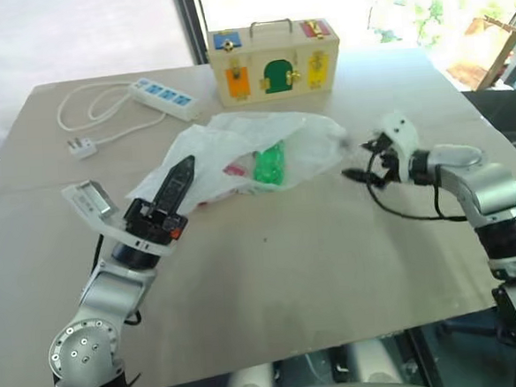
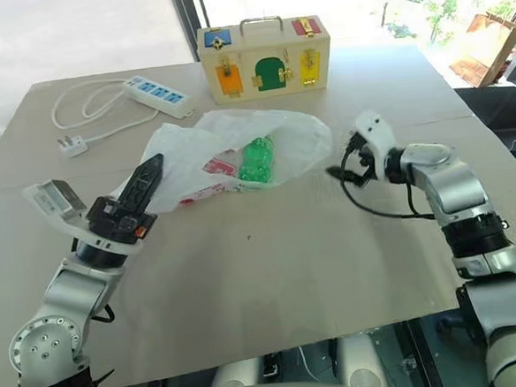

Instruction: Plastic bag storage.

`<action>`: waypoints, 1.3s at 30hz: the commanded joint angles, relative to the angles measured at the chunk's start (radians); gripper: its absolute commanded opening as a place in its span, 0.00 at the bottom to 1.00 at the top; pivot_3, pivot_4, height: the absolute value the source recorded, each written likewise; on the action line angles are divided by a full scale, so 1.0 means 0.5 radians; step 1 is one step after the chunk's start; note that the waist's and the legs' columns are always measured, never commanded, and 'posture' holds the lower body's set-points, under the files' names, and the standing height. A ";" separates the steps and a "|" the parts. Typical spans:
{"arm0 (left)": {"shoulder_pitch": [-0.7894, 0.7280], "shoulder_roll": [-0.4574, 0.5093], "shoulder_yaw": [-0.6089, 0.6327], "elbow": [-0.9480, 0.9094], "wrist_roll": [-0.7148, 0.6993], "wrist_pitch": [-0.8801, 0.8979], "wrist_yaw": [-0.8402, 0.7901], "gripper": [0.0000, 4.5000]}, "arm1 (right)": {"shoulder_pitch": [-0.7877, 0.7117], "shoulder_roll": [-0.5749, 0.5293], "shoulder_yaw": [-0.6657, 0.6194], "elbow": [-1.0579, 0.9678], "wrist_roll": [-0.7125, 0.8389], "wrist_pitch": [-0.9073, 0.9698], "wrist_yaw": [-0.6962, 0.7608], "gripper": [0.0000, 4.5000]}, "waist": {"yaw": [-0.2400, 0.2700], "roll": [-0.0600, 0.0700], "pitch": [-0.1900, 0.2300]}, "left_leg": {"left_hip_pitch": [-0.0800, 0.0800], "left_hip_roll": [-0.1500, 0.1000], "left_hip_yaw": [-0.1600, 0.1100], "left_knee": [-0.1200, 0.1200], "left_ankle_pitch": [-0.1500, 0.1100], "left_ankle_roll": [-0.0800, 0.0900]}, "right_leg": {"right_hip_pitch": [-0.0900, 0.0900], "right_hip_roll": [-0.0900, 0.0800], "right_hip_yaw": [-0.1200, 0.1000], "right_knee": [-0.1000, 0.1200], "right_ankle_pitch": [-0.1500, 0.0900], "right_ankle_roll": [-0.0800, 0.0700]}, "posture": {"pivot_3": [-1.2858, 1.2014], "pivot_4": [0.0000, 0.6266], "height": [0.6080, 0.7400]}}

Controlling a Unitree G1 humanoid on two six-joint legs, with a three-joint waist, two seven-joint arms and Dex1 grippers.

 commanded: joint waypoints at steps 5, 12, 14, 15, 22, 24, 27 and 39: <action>-0.021 0.027 0.028 -0.027 -0.004 -0.002 -0.029 0.00 | -0.176 0.325 -0.166 0.101 0.161 -0.067 -0.045 0.98 | 0.000 0.000 0.000 | -0.001 0.002 0.000 -0.001 0.001 -0.001 | 0.000 0.001 0.000 0.000 0.000 0.000 | 0.52 0.24 1.00; -0.033 0.036 0.039 -0.028 -0.008 -0.011 -0.013 0.00 | -0.207 0.393 -0.227 0.176 0.201 -0.074 -0.054 0.82 | 0.023 0.000 0.000 | -0.003 -0.001 -0.001 -0.001 0.000 -0.001 | 0.000 -0.002 -0.002 -0.001 0.000 0.000 | 0.52 0.24 1.00; -0.028 0.030 0.041 -0.035 -0.012 -0.016 -0.009 0.00 | -0.192 0.364 -0.233 0.146 0.211 -0.049 -0.030 0.62 | 0.017 0.001 0.001 | -0.003 -0.001 -0.001 -0.001 0.001 -0.001 | 0.000 -0.002 -0.002 -0.001 0.000 0.000 | 0.52 0.24 1.00; -0.023 0.027 0.043 -0.038 -0.014 -0.019 -0.009 0.00 | -0.182 0.343 -0.233 0.130 0.213 -0.039 -0.016 0.53 | 0.014 0.001 0.001 | -0.003 0.000 -0.001 -0.001 0.001 -0.001 | 0.000 -0.002 -0.002 -0.001 0.000 0.000 | 0.52 0.24 1.00; -0.041 0.032 0.047 -0.014 -0.092 0.003 0.009 0.00 | -0.186 0.303 -0.387 0.005 0.430 0.155 0.037 0.02 | 0.005 0.001 0.001 | -0.002 0.000 -0.001 -0.001 0.000 -0.001 | 0.000 -0.002 -0.001 -0.001 0.000 0.000 | 0.52 0.24 1.00; -0.087 0.079 0.062 0.006 -0.197 0.045 -0.013 0.00 | -0.247 0.343 -0.556 -0.038 0.641 0.306 0.011 0.02 | 0.005 0.001 0.001 | -0.002 0.000 -0.001 -0.001 0.000 -0.001 | 0.000 -0.002 -0.001 -0.001 0.000 0.000 | 0.52 0.24 1.00; -0.256 0.198 0.103 0.036 -0.374 0.090 -0.003 0.00 | -0.395 0.408 -0.886 -0.081 1.090 0.566 -0.053 0.02 | 0.007 0.002 0.003 | -0.003 0.000 -0.002 -0.001 -0.001 0.001 | -0.001 -0.002 -0.002 0.000 0.000 0.000 | 0.52 0.24 1.00; -1.362 0.604 0.425 0.931 -0.456 0.023 0.002 0.00 | -0.768 0.480 -1.397 0.100 1.956 0.820 -0.458 0.02 | 0.014 -0.003 0.012 | -0.004 -0.002 -0.001 -0.004 0.000 0.001 | 0.001 -0.002 -0.004 -0.002 0.001 0.002 | 0.52 0.24 1.00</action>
